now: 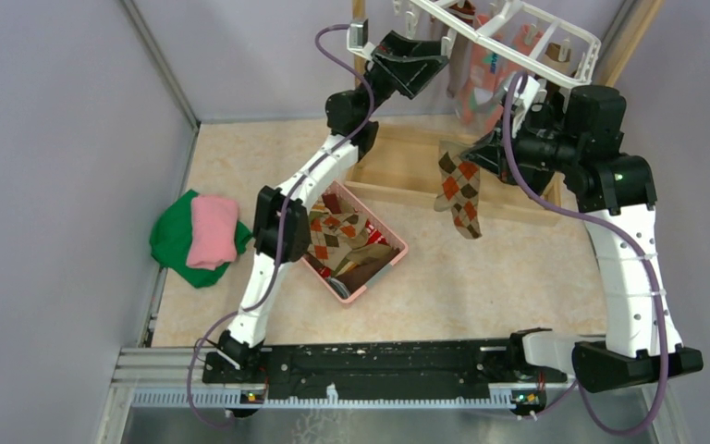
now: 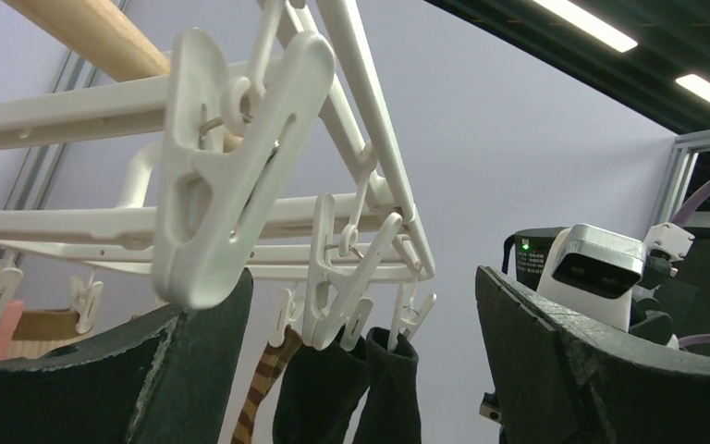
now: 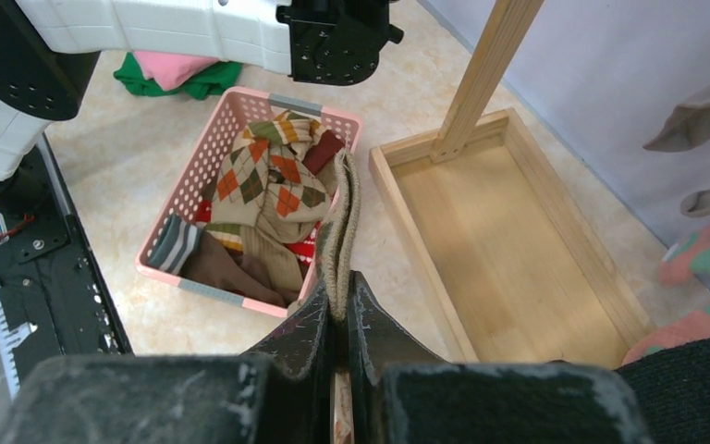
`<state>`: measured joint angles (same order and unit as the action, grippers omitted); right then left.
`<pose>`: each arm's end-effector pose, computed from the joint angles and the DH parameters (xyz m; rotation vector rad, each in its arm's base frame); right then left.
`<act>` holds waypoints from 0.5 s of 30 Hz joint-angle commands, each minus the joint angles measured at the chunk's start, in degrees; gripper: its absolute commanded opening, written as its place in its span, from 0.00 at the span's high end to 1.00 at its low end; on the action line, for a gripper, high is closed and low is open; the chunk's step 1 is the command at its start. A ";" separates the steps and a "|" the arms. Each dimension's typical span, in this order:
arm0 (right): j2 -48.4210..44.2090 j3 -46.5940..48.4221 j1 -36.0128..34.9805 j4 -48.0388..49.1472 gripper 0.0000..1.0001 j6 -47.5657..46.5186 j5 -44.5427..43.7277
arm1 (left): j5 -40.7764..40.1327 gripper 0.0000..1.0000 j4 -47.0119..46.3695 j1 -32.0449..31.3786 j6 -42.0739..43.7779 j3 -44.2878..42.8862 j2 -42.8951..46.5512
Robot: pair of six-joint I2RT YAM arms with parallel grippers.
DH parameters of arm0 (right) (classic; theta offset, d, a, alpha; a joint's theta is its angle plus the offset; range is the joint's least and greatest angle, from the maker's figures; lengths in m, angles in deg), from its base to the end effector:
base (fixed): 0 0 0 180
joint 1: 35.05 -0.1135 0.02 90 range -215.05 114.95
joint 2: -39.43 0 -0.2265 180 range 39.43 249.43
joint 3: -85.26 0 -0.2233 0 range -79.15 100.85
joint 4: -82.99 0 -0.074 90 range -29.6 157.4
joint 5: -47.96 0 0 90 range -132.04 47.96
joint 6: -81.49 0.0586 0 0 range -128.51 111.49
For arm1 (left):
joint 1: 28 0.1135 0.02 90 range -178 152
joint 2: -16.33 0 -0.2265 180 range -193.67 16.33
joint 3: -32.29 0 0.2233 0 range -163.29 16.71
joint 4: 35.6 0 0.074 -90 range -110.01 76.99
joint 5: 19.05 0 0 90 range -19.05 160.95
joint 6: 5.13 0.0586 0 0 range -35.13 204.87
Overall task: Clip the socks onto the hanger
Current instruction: Open the clamp at the hanger.
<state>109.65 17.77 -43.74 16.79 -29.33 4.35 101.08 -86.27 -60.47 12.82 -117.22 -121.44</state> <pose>0.2043 0.0741 0.4305 -0.9629 1.6458 0.6564 0.3757 -0.2740 0.4217 0.3817 0.7228 -1.8649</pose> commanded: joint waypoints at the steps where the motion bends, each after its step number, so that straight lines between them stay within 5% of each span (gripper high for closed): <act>1: -0.71 2.96 0.85 0.96 1.00 0.47 2.02 | -3.15 0.06 1.37 -0.93 2.13 -5.14 -2.07; 15: -1.28 3.01 1.92 0.19 1.00 0.16 4.18 | -6.09 0.10 3.76 -2.23 5.74 -8.52 -2.53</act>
<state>109.58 18.50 -42.63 16.51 -29.33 6.64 96.71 -81.79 -62.09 16.53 -122.84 -124.22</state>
